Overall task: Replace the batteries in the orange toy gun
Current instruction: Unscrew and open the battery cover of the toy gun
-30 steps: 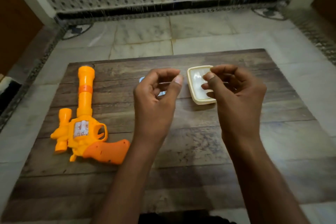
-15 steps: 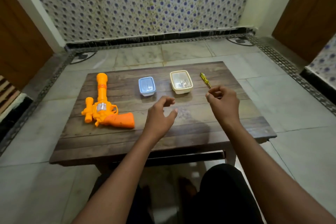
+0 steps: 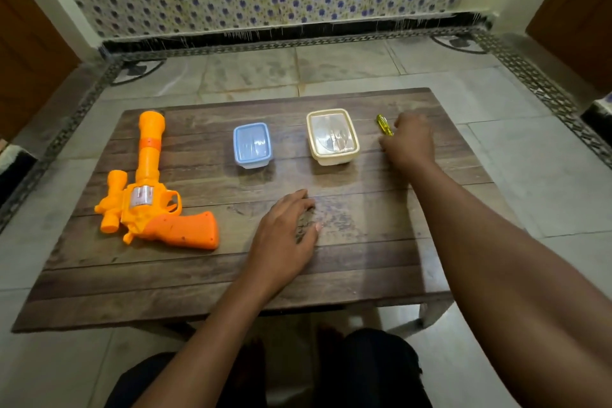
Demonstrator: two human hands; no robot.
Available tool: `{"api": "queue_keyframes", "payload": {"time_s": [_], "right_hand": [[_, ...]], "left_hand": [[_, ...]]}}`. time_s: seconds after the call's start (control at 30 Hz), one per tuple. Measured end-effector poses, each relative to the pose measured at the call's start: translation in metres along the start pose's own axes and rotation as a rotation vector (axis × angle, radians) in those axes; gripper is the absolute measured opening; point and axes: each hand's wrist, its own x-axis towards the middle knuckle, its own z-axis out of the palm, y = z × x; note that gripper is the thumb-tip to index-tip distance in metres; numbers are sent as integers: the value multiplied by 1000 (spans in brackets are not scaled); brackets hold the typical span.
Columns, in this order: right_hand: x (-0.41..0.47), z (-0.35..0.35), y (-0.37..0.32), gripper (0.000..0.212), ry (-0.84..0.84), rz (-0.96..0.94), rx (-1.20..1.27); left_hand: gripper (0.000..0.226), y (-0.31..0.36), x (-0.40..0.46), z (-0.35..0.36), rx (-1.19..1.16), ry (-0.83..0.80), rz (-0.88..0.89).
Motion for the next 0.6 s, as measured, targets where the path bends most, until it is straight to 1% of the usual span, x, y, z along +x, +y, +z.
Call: {"api": "queue_keyframes", "payload": {"time_s": [0.07, 0.13, 0.2, 0.27, 0.3, 0.33, 0.4, 0.5, 0.6], "right_hand": [[7, 3, 1, 11, 6, 35, -2], [5, 0, 0, 13, 8, 79, 8], [-4, -6, 4, 10, -4, 108, 28], [-19, -10, 9, 30, -23, 145, 91], [-28, -11, 11, 31, -26, 165, 139], [-42, -15, 12, 25, -26, 184, 192], [-72, -19, 8, 17, -23, 195, 298], [-122, -23, -13, 17, -12, 129, 437], [-164, -17, -47, 8, -72, 57, 565]], "left_hand": [[42, 1, 0, 1, 5, 10, 4], [43, 4, -1, 0, 17, 14, -11], [44, 9, -2, -3, 18, -5, -26], [47, 15, -4, -8, -4, -52, -47], [47, 17, -5, -12, -26, -67, -56], [47, 22, -9, -17, -51, -58, -61], [42, 29, -16, -26, -91, 35, -74], [35, 34, -27, -43, -107, 258, -115], [29, 23, -37, -65, -97, 486, -183]]}}
